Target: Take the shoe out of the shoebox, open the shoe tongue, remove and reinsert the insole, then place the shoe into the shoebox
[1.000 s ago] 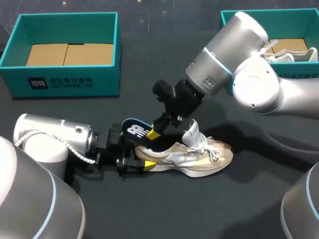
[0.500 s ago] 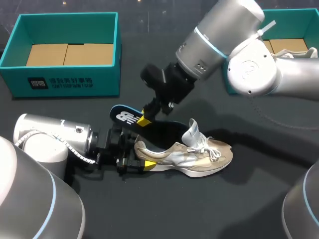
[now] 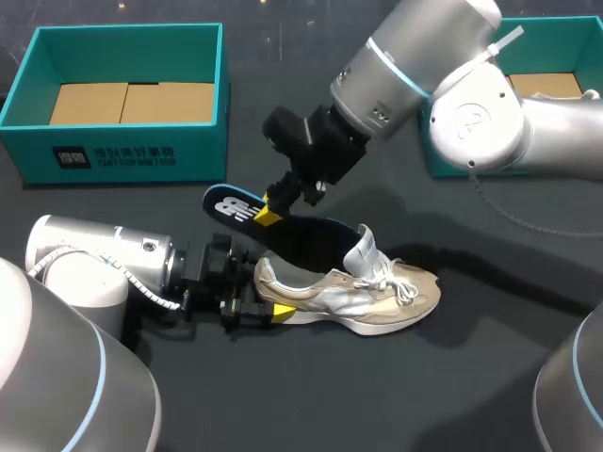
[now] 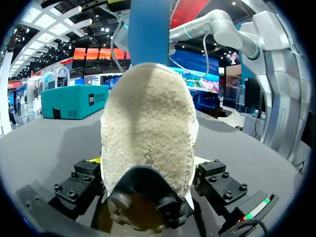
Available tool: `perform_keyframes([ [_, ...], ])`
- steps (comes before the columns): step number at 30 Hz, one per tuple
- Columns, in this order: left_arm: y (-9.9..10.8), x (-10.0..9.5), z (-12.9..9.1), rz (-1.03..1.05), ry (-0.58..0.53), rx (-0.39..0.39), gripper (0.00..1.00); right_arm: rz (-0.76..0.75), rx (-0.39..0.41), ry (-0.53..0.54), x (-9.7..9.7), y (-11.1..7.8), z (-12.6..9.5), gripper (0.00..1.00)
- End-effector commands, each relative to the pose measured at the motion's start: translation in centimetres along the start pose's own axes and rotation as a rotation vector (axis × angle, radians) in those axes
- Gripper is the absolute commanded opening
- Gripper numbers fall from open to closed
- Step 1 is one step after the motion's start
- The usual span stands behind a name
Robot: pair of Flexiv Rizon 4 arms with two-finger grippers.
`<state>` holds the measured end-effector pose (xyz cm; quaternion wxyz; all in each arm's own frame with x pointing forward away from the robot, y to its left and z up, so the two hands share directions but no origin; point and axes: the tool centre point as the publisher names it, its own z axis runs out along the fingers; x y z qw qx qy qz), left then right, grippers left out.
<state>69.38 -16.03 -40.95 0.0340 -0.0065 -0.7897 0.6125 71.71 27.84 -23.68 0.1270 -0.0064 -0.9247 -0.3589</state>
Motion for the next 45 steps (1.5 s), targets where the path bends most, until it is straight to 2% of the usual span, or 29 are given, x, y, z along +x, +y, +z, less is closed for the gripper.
perform_keyframes([
  [1,0.1,0.1,0.2,0.000,-0.001,-0.002,0.00,-0.023,-0.034,-0.004,1.3,1.1,-4.4,0.00],
  [3,0.1,0.1,0.2,0.000,-0.001,-0.002,0.00,-0.031,-0.128,0.015,1.5,1.6,-6.0,0.00],
  [4,0.1,0.1,0.2,0.000,-0.001,-0.002,0.00,-0.054,-0.139,0.014,1.7,2.1,-6.9,0.00],
  [20,0.1,0.1,0.2,0.000,-0.001,-0.002,0.00,-0.054,-0.139,0.014,1.7,2.1,-6.9,0.00],
  [21,0.1,0.1,0.2,0.000,-0.001,-0.002,0.00,-0.047,-0.148,0.020,1.9,2.5,-7.6,0.00],
  [23,0.1,0.1,0.2,0.000,-0.001,-0.002,0.00,-0.098,-0.229,0.023,2.4,3.0,-8.9,0.00],
  [25,0.1,0.1,0.2,0.000,-0.001,-0.002,0.00,-0.184,-0.373,0.042,3.0,3.1,-10.2,0.00],
  [26,0.1,0.1,0.2,0.000,-0.001,-0.002,0.00,-0.232,-0.413,0.035,3.4,3.3,-10.9,0.00],
  [39,0.1,0.1,0.2,0.000,-0.001,-0.002,0.00,-0.232,-0.413,0.035,3.4,3.3,-10.9,0.00],
  [42,0.1,0.1,0.2,0.000,-0.001,-0.002,0.00,-0.221,-0.505,-0.014,4.4,3.0,-12.8,0.00],
  [45,0.1,0.1,0.2,0.000,-0.001,-0.002,0.00,-0.192,-0.559,-0.005,5.7,2.5,-14.5,0.00],
])
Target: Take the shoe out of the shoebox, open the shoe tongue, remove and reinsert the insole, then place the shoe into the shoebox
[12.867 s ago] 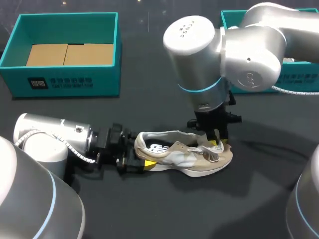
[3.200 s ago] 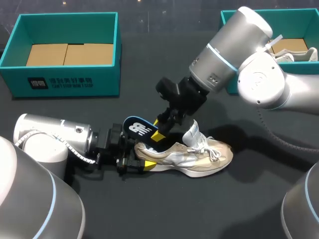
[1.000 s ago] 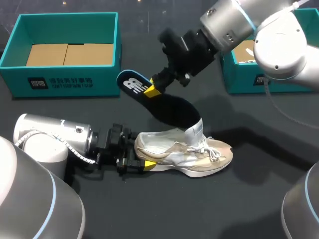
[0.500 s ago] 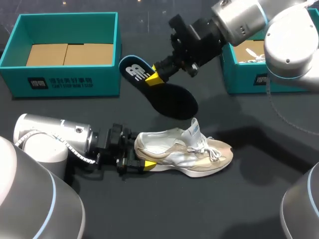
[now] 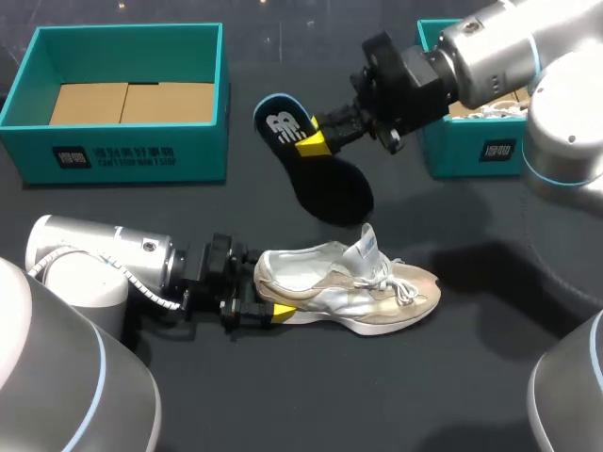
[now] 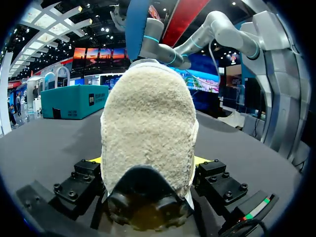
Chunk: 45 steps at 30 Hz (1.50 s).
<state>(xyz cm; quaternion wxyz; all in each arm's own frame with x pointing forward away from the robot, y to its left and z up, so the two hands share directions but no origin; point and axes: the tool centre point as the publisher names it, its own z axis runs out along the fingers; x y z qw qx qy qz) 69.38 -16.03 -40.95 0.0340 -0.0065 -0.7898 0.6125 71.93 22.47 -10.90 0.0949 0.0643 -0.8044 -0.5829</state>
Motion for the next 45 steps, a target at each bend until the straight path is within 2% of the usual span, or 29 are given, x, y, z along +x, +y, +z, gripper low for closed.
perform_keyframes([
  [1,0.1,0.1,0.2,0.000,-0.001,-0.002,0.00,0.012,-0.089,-0.035,3.1,-0.3,-2.8,0.00],
  [3,0.1,0.1,0.2,0.000,-0.001,-0.002,0.00,0.019,-0.145,-0.044,4.0,0.0,-4.0,0.00],
  [4,0.1,0.1,0.2,0.000,-0.001,-0.002,0.00,0.014,-0.216,-0.026,4.4,0.1,-4.5,0.00],
  [5,0.1,0.1,0.2,0.000,-0.001,-0.002,0.00,0.036,-0.251,-0.043,4.7,0.2,-5.0,0.00],
  [15,0.1,0.1,0.2,0.000,-0.001,-0.002,0.00,0.036,-0.251,-0.043,4.7,0.2,-5.0,0.00],
  [18,0.1,0.1,0.2,0.000,-0.001,-0.002,0.00,0.147,-0.318,-0.054,6.0,0.0,-5.5,0.00],
  [23,0.1,0.1,0.2,0.000,-0.001,-0.002,0.00,0.321,-0.363,-0.077,8.5,0.2,-6.4,0.00],
  [24,0.1,0.1,0.2,0.000,-0.001,-0.002,0.00,0.379,-0.353,-0.093,8.9,0.4,-6.5,0.00],
  [36,0.1,0.1,0.2,0.000,-0.001,-0.002,0.00,0.379,-0.353,-0.093,8.9,0.4,-6.5,0.00],
  [45,0.1,0.1,0.2,0.000,-0.001,-0.002,0.00,0.476,-0.365,-0.127,10.9,-0.1,-5.8,0.00],
])
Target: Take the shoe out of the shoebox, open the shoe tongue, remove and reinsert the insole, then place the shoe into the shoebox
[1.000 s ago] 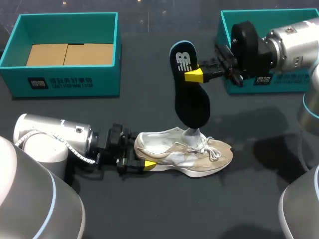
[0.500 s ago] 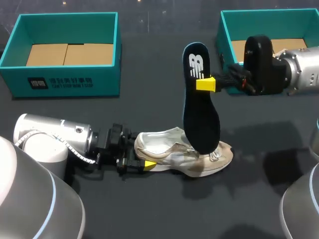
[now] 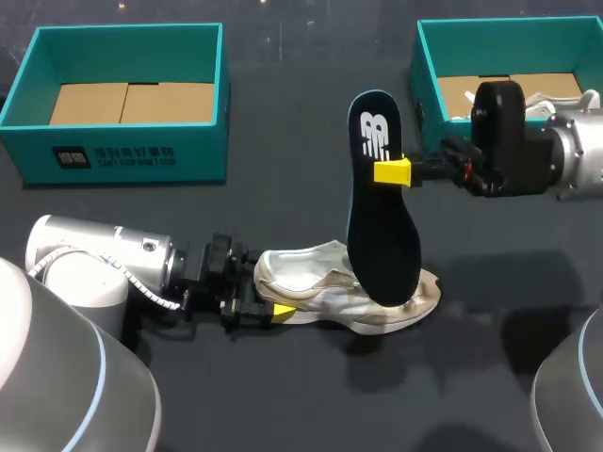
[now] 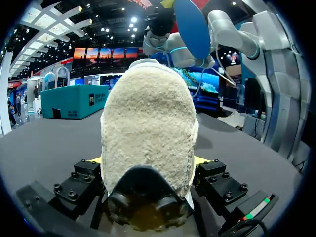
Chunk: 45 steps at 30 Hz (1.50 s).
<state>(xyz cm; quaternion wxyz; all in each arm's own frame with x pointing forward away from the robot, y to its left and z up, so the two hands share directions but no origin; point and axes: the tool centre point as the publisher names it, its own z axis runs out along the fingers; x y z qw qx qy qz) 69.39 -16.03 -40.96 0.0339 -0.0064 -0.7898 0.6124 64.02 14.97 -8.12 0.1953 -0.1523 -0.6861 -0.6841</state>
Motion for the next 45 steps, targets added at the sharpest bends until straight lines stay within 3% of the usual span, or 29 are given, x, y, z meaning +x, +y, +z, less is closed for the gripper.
perform_keyframes([
  [1,0.1,0.1,0.2,0.000,-0.001,-0.002,0.00,0.055,-0.016,-0.057,1.3,-1.1,-0.3,0.00],
  [24,0.1,0.1,0.2,0.000,-0.001,-0.002,0.00,0.077,-0.016,-0.070,1.5,-1.2,-0.4,0.00],
  [25,0.1,0.1,0.2,0.000,-0.001,-0.002,0.06,0.077,-0.016,-0.070,1.5,-1.2,-0.4,0.00],
  [26,0.1,0.2,0.1,0.012,-0.001,-0.007,0.30,0.077,-0.016,-0.070,1.5,-1.2,-0.4,0.00],
  [27,0.1,0.3,0.1,0.016,-0.003,-0.007,0.47,0.077,-0.016,-0.070,1.5,-1.2,-0.4,0.00],
  [29,0.2,0.5,-0.1,0.014,0.004,-0.014,1.00,0.077,-0.016,-0.070,1.5,-1.2,-0.4,0.00],
  [39,0.2,0.7,-1.7,0.025,-0.019,-0.053,1.00,0.077,-0.016,-0.070,1.5,-1.2,-0.4,0.00],
  [45,-0.4,0.1,-3.3,0.029,-0.065,-0.123,1.00,0.077,-0.016,-0.070,1.5,-1.2,-0.4,0.00],
])
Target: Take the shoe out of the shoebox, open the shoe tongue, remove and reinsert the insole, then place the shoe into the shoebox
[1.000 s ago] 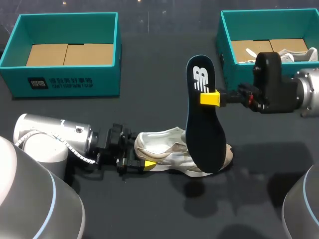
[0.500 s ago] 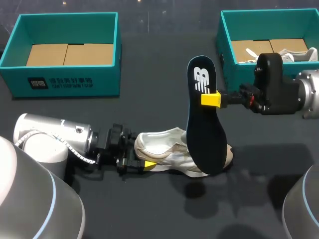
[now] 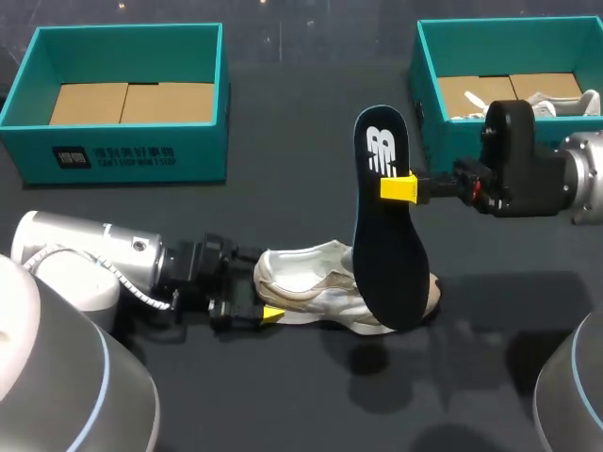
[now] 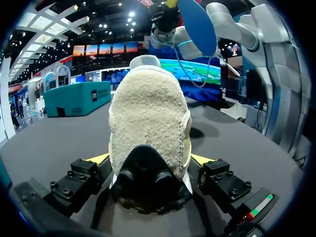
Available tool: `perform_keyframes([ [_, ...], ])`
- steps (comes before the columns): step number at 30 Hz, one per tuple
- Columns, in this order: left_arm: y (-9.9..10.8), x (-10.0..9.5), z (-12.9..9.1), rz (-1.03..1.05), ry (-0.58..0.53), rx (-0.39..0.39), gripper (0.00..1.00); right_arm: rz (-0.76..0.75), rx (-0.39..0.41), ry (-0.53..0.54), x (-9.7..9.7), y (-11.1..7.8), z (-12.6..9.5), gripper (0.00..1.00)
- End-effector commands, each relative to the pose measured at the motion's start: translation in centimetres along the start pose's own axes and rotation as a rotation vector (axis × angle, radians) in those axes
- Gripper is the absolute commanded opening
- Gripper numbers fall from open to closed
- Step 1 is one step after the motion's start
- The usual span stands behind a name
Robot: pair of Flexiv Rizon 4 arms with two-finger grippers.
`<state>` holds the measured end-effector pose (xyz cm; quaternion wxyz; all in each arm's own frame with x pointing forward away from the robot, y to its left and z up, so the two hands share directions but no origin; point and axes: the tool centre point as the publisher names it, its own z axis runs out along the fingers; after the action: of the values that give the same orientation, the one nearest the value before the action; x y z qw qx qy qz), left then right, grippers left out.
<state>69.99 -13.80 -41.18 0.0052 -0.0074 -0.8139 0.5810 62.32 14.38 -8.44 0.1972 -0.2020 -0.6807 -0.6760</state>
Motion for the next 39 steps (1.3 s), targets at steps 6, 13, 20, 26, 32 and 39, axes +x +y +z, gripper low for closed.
perform_keyframes([
  [6,-1.3,0.0,-3.4,-0.051,0.003,-0.236,1.00,0.001,-0.001,-0.004,0.1,-0.1,0.1,0.00],
  [13,-1.4,0.0,-3.8,-0.030,0.018,-0.297,1.00,0.001,-0.001,-0.004,0.1,-0.1,0.1,0.00],
  [20,-1.4,0.0,-3.8,-0.030,0.018,-0.297,1.00,0.001,-0.001,-0.004,0.1,-0.1,0.1,0.00],
  [26,-2.4,0.1,-5.1,-0.036,0.057,-0.364,1.00,0.001,-0.001,-0.004,0.1,-0.1,0.1,0.00],
  [32,-3.3,0.2,-6.3,0.008,0.086,-0.530,1.00,0.001,-0.001,-0.004,0.1,-0.1,0.1,0.00],
  [39,-4.4,0.5,-6.3,0.074,0.098,-0.666,1.00,0.001,-0.001,-0.004,0.1,-0.1,0.1,0.00],
])
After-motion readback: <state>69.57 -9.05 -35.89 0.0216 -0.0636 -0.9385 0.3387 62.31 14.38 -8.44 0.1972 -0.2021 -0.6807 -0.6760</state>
